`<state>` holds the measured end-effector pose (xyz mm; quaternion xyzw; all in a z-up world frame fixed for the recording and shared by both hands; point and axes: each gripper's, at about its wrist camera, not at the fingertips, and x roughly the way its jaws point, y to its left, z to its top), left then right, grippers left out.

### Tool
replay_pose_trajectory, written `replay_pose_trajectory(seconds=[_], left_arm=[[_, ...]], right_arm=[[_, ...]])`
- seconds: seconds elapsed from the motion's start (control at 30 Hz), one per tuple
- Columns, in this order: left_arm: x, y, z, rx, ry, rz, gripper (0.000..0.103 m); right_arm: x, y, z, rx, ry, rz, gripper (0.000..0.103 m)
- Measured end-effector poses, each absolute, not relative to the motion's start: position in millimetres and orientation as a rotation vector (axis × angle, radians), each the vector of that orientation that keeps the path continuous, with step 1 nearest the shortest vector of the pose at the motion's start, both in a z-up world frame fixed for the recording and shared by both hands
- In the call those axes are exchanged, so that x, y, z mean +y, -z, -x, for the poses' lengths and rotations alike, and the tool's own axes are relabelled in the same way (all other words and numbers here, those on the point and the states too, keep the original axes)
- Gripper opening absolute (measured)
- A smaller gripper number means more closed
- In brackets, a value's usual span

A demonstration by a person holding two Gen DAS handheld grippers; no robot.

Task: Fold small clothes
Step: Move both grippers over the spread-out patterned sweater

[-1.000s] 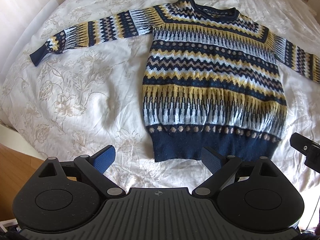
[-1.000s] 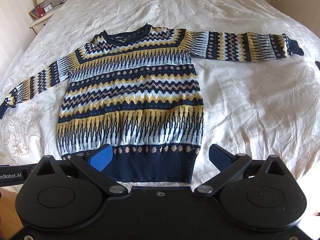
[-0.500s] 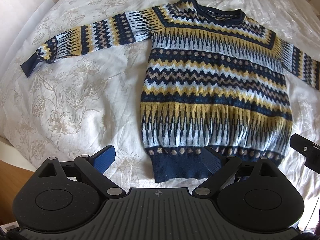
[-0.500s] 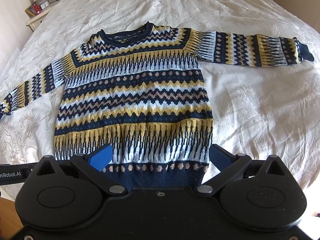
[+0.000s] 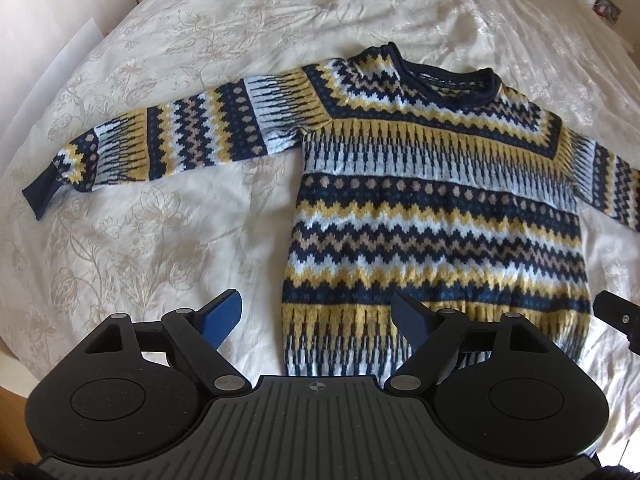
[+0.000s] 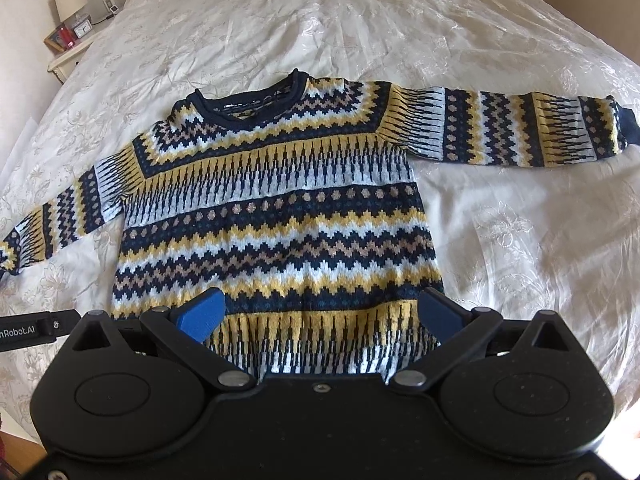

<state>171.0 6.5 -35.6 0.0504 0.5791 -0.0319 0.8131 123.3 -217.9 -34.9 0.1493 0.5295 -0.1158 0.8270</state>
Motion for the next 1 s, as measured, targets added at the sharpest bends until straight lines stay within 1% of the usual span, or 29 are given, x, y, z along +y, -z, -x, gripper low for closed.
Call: replay_pose_trajectory(seconds=[0.07, 0.13, 0.23, 0.33, 0.5, 0.6, 0.83, 1.0], left_arm=[[8.3, 36.9, -178.6, 1.227, 0.076, -0.099, 0.08], [10.7, 38.5, -185.4, 1.221, 0.085, -0.081, 0.075], [12.9, 43.6, -194.0, 1.212, 0.111, -0.073, 0.07], [15.1, 49.4, -200.6, 1.197, 0.129, -0.066, 0.07], [19.0, 53.0, -204.4, 1.147, 0.156, -0.013, 0.07], [14.3, 56.7, -204.4, 1.136, 0.171, 0.005, 0.07], [-9.3, 58.1, -194.7, 1.095, 0.19, 0.01, 0.07], [-33.8, 60.7, -183.1, 1.117, 0.136, 0.041, 0.07]], right_arm=[[-220.0, 37.4, -126.3, 1.123, 0.24, -0.338, 0.101], [-221.2, 40.1, -128.6, 1.118, 0.24, -0.355, 0.096], [-221.4, 45.9, -132.4, 1.124, 0.251, -0.358, 0.094], [-221.0, 50.5, -134.9, 1.112, 0.253, -0.34, 0.091], [-224.1, 55.1, -138.7, 1.078, 0.209, -0.291, 0.089], [-232.2, 56.6, -140.1, 1.053, 0.196, -0.271, 0.086], [-275.3, 69.7, -139.7, 1.001, 0.072, -0.357, 0.086], [-314.5, 81.2, -141.9, 1.001, 0.025, -0.354, 0.087]])
